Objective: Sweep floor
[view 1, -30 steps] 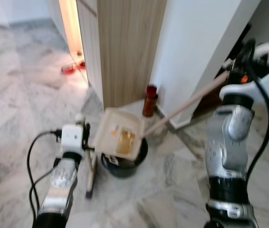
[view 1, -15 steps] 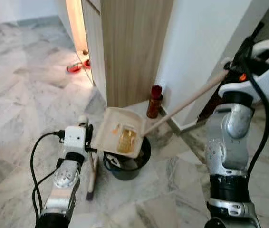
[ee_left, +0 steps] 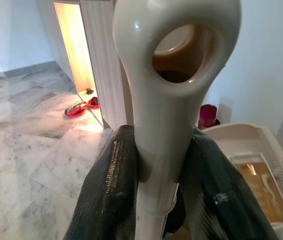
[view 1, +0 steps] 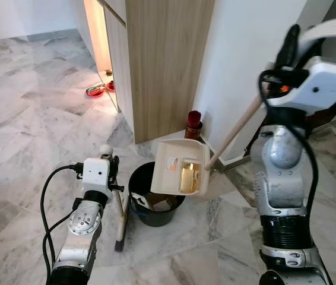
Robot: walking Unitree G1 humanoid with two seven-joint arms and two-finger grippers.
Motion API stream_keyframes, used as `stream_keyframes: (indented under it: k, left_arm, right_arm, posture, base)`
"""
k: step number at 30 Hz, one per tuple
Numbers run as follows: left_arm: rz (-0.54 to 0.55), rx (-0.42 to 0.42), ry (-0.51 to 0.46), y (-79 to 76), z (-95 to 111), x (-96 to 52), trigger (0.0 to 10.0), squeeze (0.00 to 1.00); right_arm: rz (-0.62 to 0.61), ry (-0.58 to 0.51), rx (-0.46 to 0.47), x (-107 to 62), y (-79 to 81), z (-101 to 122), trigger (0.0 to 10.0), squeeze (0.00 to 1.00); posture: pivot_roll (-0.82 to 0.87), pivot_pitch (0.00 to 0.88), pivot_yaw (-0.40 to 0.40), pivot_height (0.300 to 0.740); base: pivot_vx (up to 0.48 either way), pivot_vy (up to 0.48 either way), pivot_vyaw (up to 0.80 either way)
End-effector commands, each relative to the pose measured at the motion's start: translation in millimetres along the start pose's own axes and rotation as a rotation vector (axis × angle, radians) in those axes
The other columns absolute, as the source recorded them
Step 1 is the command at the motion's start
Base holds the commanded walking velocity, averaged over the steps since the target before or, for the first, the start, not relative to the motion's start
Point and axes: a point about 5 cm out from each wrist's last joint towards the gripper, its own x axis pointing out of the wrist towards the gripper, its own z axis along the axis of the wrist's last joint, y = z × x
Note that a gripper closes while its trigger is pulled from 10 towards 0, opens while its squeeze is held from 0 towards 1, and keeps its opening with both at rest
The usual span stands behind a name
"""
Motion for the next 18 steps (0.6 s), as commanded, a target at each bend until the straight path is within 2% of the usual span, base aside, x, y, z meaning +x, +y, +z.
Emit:
stream_keyframes:
  k: [1, 8, 18]
  left_arm:
    - [-0.014, 0.011, -0.061, -1.7, 10.2, 1.7, 10.0, 0.00]
    - [-0.035, 0.030, -0.064, -5.2, 10.3, 0.4, 10.0, 0.00]
    - [-0.050, 0.032, -0.067, -7.2, 10.3, 0.2, 10.0, 0.00]
  right_arm:
    - [0.050, -0.177, 0.062, 8.0, 12.5, 33.6, 10.0, 0.00]
    - [0.150, -0.213, 0.148, -0.6, 32.8, 41.3, 10.0, 0.00]
    - [0.276, -0.284, 0.110, -6.7, 47.8, 49.8, 10.0, 0.00]
  posture:
    - [0.17, 0.099, -0.067, 0.740]
    - [0.17, 0.099, -0.069, 0.740]
    - [0.17, 0.097, -0.068, 0.740]
  base:
    - [0.000, 0.000, 0.00]
    - [0.000, 0.000, 0.00]
    - [0.000, 0.000, 0.00]
